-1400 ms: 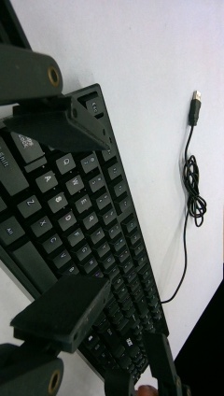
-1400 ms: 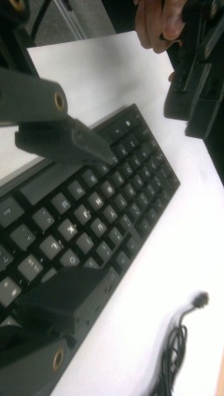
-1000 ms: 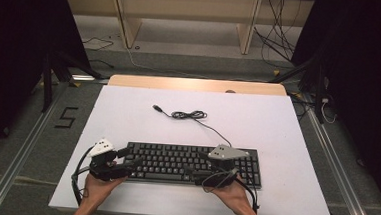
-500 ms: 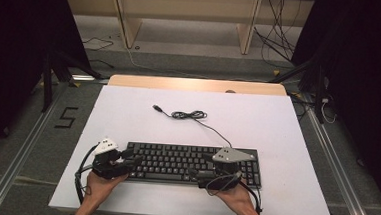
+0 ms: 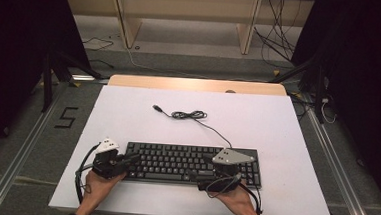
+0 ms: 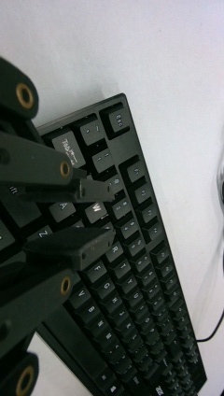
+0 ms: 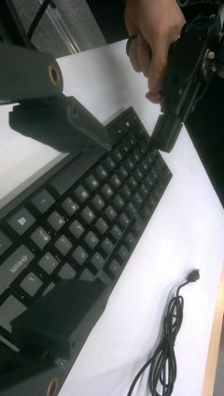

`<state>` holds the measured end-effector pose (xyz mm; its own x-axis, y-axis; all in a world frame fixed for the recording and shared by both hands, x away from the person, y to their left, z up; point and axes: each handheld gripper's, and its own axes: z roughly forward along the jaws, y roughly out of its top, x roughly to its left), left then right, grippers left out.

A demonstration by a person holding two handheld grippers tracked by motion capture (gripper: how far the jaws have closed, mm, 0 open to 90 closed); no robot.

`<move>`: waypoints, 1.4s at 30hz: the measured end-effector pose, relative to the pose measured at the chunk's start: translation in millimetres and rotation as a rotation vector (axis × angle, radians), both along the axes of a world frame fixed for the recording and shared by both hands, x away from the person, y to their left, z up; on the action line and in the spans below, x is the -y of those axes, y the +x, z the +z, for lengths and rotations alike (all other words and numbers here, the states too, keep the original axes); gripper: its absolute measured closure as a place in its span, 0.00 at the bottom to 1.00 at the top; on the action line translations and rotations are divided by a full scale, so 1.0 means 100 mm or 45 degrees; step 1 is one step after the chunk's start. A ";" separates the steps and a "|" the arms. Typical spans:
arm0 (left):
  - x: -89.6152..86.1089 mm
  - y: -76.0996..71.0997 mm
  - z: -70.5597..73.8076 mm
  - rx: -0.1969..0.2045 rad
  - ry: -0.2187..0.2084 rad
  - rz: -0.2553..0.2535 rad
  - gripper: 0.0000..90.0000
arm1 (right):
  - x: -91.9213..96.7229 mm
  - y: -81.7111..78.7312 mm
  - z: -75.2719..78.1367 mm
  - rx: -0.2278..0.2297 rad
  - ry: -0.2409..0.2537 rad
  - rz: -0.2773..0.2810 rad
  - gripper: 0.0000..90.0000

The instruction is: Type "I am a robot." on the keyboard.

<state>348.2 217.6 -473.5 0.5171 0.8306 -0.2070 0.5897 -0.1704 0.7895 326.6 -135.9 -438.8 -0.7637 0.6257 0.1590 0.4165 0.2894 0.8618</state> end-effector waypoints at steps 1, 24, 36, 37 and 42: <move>0.00 0.00 0.00 -0.005 0.006 -0.001 0.87 | 0.00 0.00 0.00 0.001 -0.001 0.001 0.30; 0.04 0.05 -0.08 -0.056 0.085 -0.022 0.99 | -0.02 -0.01 0.00 0.003 -0.002 0.010 0.30; 0.08 0.05 -0.10 -0.060 0.124 -0.028 0.99 | -0.03 -0.02 0.00 0.004 0.000 0.013 0.30; 0.08 0.04 -0.10 -0.055 0.110 -0.021 0.99 | -0.03 -0.02 0.00 0.003 0.000 0.013 0.30; 0.04 0.02 -0.03 -0.013 0.024 -0.010 0.82 | -0.04 -0.02 0.00 0.006 0.003 0.015 0.30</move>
<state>350.6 213.7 -476.3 0.5214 0.8303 -0.1967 0.5961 -0.1895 0.7802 325.0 -132.0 -438.6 -0.7717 0.6163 0.1569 0.4089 0.2919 0.8646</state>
